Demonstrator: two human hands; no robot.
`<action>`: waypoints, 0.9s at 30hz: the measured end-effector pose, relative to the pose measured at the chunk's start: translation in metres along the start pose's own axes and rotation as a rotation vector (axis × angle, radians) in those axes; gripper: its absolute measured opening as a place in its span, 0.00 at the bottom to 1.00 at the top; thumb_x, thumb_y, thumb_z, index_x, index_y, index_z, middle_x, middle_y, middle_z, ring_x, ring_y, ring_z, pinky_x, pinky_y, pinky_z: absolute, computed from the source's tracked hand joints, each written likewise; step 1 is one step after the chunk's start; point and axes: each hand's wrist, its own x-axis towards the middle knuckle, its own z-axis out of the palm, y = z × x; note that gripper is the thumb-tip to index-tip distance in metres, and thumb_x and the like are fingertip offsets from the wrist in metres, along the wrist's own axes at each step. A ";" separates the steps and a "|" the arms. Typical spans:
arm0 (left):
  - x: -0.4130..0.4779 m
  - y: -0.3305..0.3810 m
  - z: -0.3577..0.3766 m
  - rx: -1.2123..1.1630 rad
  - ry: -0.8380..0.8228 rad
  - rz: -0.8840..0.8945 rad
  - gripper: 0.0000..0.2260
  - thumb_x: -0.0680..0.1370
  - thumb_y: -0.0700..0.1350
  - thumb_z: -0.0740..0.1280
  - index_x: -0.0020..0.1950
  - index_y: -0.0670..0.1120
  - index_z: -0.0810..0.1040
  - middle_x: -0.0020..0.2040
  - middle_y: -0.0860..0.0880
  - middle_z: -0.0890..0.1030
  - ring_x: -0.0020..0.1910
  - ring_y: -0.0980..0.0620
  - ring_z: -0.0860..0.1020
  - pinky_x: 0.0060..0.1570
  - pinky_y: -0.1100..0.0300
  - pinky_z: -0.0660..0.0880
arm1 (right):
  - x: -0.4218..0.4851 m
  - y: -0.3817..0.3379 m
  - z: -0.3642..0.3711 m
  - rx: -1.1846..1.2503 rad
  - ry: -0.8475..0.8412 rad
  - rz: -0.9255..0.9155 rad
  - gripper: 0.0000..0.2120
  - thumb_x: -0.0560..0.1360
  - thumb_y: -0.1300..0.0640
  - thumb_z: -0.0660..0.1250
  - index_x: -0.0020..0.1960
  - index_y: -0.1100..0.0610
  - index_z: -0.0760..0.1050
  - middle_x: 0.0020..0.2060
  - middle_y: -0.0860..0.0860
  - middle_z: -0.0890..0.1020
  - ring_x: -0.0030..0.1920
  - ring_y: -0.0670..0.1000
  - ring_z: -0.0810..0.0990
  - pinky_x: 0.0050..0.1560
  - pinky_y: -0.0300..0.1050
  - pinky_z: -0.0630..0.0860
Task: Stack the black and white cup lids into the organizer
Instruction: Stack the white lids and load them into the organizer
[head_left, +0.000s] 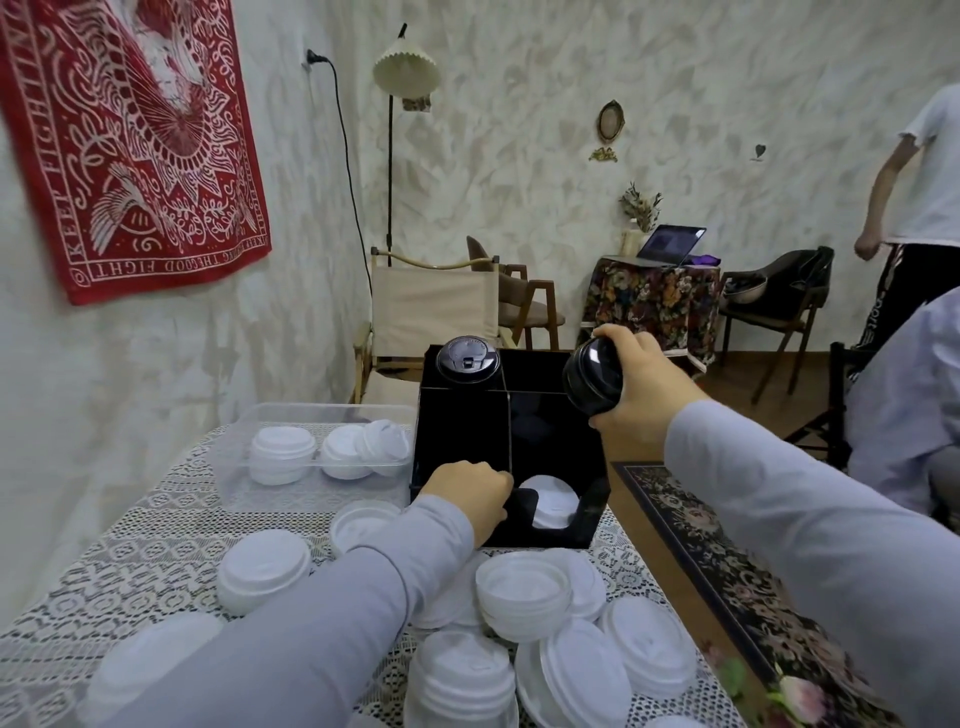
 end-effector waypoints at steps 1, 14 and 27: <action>-0.002 0.001 0.001 0.011 0.006 0.012 0.11 0.81 0.47 0.59 0.58 0.41 0.72 0.52 0.42 0.79 0.50 0.41 0.78 0.39 0.55 0.67 | 0.002 -0.001 -0.002 -0.005 0.016 -0.001 0.45 0.64 0.58 0.76 0.73 0.48 0.54 0.64 0.53 0.63 0.61 0.58 0.71 0.56 0.46 0.71; -0.028 0.012 0.012 0.087 0.013 0.104 0.08 0.81 0.39 0.56 0.57 0.40 0.71 0.50 0.42 0.79 0.47 0.41 0.78 0.39 0.55 0.65 | 0.014 -0.033 -0.002 -0.029 0.038 -0.001 0.42 0.65 0.55 0.75 0.70 0.43 0.55 0.61 0.54 0.64 0.57 0.59 0.72 0.55 0.50 0.75; -0.039 0.017 0.012 0.083 -0.031 0.150 0.09 0.78 0.34 0.57 0.56 0.39 0.72 0.50 0.41 0.79 0.48 0.41 0.78 0.39 0.54 0.64 | 0.018 -0.058 0.011 -0.138 -0.100 0.193 0.37 0.66 0.53 0.75 0.67 0.52 0.56 0.65 0.58 0.64 0.57 0.64 0.74 0.48 0.53 0.76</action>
